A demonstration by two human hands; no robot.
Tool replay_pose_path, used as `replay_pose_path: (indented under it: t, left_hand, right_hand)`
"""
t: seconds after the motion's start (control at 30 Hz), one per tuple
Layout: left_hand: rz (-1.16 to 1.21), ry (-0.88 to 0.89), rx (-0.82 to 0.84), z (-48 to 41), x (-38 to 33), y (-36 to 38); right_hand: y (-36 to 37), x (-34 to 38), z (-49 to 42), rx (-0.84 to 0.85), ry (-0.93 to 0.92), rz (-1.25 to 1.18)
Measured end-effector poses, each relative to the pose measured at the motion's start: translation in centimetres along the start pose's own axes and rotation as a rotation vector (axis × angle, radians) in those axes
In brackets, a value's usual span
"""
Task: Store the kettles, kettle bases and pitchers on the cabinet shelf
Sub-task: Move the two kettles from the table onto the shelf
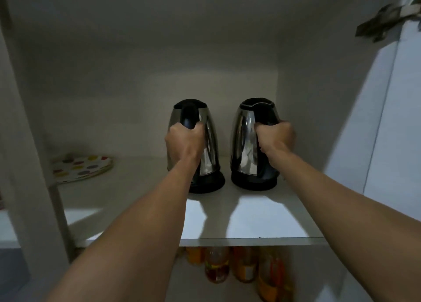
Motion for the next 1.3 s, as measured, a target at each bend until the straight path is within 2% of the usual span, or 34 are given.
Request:
replay_pose_path:
  t: [0.3,0.57,0.7,0.83,0.9,1.03,1.3]
  left_hand:
    - [-0.005,-0.051,0.087,-2.3,2.8,4.4]
    - [0.001,-0.077,0.112,-2.4,3.6,6.0]
    - [-0.018,-0.088,0.117,-1.7,4.3,6.1]
    - [-0.226,-0.089,0.054,0.9,6.9,6.0]
    - [-0.284,-0.151,0.076,2.0,8.9,6.4]
    - [-0.104,-0.163,0.192,2.0,10.5,7.2]
    - [-0.108,-0.170,0.218,0.4,10.7,9.7]
  right_hand:
    - [1.4,-4.4,-4.0,0.011,0.083,-0.013]
    - [1.4,-4.6,-5.1,0.075,0.116,-0.008]
    - [1.1,-6.4,-4.2,0.037,0.066,0.029]
    - [0.3,-10.1,-1.7,-0.040,0.088,0.090]
    - [0.2,-11.8,-0.3,-0.089,0.131,0.119]
    - [0.4,-13.1,0.7,-0.167,0.168,0.137]
    - [1.1,-14.2,-1.7,-0.179,0.123,0.203]
Point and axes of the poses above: each hand's wrist, its own z-axis away from the middle knuckle, its own y-axis out of the palm, x = y × z, the point moved 3 cm from there along -z, towards the middle knuckle, and after that the axes turned 13 degrees about -z, right-handed, at the moved point
